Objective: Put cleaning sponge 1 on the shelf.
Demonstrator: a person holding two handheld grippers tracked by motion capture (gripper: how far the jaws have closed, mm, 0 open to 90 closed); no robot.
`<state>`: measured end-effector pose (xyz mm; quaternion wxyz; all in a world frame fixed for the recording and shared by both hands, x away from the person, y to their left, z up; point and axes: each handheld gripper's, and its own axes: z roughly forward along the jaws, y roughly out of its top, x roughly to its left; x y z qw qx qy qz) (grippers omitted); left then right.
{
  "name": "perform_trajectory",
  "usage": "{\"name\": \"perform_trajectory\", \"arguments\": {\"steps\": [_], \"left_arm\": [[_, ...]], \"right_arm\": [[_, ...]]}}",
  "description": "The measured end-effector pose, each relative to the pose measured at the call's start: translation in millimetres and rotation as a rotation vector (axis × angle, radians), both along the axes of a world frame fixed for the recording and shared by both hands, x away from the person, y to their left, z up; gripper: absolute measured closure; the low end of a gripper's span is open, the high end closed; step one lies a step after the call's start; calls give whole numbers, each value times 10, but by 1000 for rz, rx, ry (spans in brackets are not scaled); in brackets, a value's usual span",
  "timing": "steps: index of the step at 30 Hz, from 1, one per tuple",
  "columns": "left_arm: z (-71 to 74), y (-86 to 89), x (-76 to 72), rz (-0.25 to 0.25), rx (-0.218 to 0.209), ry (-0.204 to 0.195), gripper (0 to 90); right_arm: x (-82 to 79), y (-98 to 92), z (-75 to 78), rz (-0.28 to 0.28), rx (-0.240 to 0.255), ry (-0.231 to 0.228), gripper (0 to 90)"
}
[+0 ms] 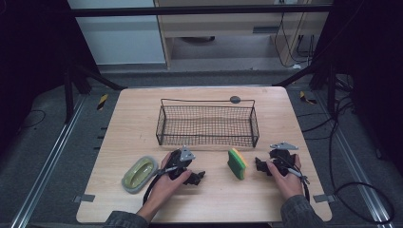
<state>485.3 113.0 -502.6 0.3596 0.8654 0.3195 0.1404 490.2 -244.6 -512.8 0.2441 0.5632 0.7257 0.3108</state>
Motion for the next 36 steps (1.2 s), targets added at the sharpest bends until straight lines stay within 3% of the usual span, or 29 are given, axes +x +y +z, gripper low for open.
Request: {"name": "perform_trajectory", "arguments": {"steps": [2,7,9,11,16,21,24,29,31,33,34,36], "left_arm": [[93,-4,-47,-17,-10,-31,38],[171,21,-100,-32,-18,-24,37],[315,100,-135,-29,-67,-40,43],[358,123,-140,-30,-69,-45,45],[729,417,-129,8,-41,-82,56],[894,657,-113,35,-46,-64,68],[991,911,-80,97,21,-51,61],[1025,1100,-79,158,52,-29,51],[1019,1172,-90,165,66,4,45],[1017,1193,-99,164,84,5,41],[1019,1230,-116,155,120,6,41],[1024,1261,-128,152,133,13,42]], "right_arm": [[-9,1,-1,5,1,2,7],[-13,0,-1,6,1,1,7],[-16,-2,-1,9,2,0,7],[-18,-3,-1,10,2,0,6],[-42,-17,-1,16,-1,2,7],[-68,-34,-3,9,-1,1,7],[-104,-60,-3,7,4,2,5],[-106,-60,-1,6,9,4,4],[-100,-69,-1,18,7,3,4],[-91,-80,-1,32,0,5,4],[-87,-85,-1,38,0,4,4],[-86,-87,-1,40,0,4,4]]}}
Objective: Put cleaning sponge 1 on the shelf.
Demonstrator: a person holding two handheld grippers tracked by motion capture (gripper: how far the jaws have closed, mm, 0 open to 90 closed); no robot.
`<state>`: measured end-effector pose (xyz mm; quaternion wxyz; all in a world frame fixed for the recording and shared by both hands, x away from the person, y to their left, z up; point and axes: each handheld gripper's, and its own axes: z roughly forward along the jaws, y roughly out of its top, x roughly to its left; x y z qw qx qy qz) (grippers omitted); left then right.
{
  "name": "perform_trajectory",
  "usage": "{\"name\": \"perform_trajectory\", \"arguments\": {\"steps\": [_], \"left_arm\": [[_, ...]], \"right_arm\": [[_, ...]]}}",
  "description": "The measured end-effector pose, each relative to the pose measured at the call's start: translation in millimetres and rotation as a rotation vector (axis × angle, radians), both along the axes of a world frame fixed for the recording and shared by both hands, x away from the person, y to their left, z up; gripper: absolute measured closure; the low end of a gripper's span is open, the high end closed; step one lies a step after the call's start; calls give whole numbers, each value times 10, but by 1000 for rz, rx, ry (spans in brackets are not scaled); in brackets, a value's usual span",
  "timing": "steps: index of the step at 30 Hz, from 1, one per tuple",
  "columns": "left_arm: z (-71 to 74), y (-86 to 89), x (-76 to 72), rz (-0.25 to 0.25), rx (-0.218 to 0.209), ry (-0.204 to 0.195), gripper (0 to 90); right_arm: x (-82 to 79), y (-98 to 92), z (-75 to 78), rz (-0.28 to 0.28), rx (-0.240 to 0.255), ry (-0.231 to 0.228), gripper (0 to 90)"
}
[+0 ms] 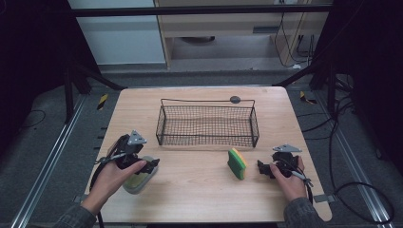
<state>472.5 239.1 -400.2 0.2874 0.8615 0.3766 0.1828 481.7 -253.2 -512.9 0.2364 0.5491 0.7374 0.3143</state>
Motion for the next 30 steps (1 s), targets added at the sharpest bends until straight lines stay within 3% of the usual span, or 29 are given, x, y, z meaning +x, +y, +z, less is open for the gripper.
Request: {"name": "perform_trajectory", "arguments": {"steps": [2,9,10,14,19,21,22,24,30], "left_arm": [[-2,47,-13,2,32,24,49],[-33,120,-54,45,33,44,59],[-59,125,-55,53,42,66,62],[-60,129,-18,69,55,94,95],[-8,128,16,61,75,126,150],[34,145,42,50,74,167,176],[34,145,42,50,74,167,192],[48,145,67,35,103,198,215],[65,107,108,33,124,212,235]], "right_arm": [[-1,-2,0,2,2,-1,4],[-8,3,-2,-5,4,-2,4],[-9,4,-2,-6,3,-2,4],[-17,2,-2,-6,2,-2,5],[-18,3,-2,-8,2,-2,4],[-19,4,-2,-9,2,-2,4],[-18,3,-2,-8,2,-2,4],[-19,4,-2,-9,2,-2,4],[-22,4,-2,-9,3,-1,4]]}}
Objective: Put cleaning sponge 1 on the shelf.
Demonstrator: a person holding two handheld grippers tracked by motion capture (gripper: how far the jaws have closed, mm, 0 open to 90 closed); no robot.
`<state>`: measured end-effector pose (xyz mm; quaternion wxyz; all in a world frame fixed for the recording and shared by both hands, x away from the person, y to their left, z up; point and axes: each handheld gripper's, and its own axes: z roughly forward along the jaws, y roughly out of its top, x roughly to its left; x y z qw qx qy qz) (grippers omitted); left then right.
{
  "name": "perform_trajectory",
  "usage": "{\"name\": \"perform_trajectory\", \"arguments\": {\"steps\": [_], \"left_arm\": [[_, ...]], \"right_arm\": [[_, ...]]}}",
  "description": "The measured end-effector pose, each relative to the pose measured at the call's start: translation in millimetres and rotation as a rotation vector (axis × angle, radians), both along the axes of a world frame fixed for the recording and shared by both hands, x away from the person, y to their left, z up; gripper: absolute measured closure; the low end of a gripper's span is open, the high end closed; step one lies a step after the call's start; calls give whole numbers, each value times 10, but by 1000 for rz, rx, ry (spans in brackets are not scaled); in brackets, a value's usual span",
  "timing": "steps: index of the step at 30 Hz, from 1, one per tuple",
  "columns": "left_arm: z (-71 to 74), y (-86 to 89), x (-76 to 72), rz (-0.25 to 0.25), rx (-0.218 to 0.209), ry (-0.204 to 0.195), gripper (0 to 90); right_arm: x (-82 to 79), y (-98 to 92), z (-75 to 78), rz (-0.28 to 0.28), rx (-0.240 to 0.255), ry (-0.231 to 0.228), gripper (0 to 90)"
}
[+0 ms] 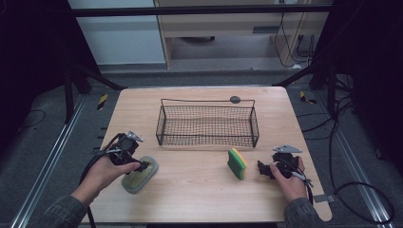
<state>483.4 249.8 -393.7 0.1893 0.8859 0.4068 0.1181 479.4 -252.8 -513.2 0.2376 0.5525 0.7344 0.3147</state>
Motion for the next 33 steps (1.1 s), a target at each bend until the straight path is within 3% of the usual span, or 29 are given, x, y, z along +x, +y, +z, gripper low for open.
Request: {"name": "perform_trajectory", "arguments": {"steps": [2,3,4,9,18,33], "left_arm": [[17,-7,12,3,26,-41,236],[18,-1,17,11,18,-43,235],[11,19,24,19,-22,-28,236],[-23,32,-9,18,-36,1,236],[-130,39,40,21,0,53,241],[-366,56,90,24,15,122,388]], "right_arm": [[-1,-1,0,1,0,0,4],[-3,-3,0,4,-2,0,4],[-7,-2,0,5,0,1,4],[-8,-2,0,5,0,2,4],[-8,-1,0,4,2,1,4],[-9,0,0,4,3,1,4]]}}
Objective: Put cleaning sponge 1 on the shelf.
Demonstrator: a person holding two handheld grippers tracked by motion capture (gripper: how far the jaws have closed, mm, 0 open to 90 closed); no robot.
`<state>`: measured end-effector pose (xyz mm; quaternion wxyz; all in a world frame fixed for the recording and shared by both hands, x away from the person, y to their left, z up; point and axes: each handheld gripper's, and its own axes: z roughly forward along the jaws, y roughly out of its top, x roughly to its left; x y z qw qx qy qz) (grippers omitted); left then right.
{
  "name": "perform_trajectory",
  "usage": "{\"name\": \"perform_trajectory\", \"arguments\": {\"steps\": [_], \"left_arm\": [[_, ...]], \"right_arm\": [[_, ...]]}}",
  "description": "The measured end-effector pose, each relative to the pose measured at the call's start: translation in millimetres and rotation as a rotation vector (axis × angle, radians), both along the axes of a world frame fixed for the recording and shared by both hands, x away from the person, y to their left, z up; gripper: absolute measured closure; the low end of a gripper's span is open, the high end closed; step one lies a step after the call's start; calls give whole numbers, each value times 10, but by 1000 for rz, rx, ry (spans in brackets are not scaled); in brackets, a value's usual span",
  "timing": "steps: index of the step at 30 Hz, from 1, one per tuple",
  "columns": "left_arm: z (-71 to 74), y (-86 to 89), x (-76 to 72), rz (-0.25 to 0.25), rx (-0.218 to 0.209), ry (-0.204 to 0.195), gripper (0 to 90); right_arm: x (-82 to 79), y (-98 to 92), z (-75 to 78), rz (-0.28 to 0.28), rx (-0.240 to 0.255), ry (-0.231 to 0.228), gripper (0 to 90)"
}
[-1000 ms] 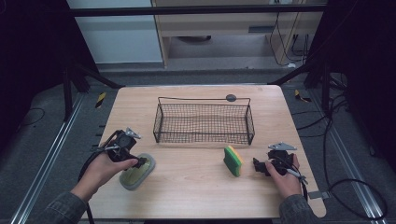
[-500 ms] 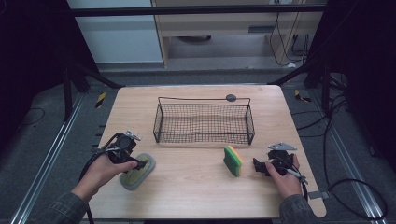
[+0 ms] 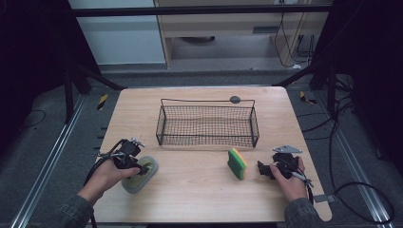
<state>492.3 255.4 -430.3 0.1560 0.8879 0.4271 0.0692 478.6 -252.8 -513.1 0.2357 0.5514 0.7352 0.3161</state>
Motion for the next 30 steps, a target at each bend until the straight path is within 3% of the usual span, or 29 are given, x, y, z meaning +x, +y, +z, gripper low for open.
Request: {"name": "perform_trajectory", "arguments": {"steps": [8,22,28,30], "left_arm": [[-43,3,20,2,-7,20,504],[-54,-21,35,-11,6,25,579],[-56,3,28,-16,8,10,668],[-39,16,18,-20,16,-15,696]], "right_arm": [[0,-1,0,1,-2,0,4],[0,-1,0,1,-2,0,4],[0,-1,-1,1,-2,0,4],[0,-1,0,1,-2,0,4]]}}
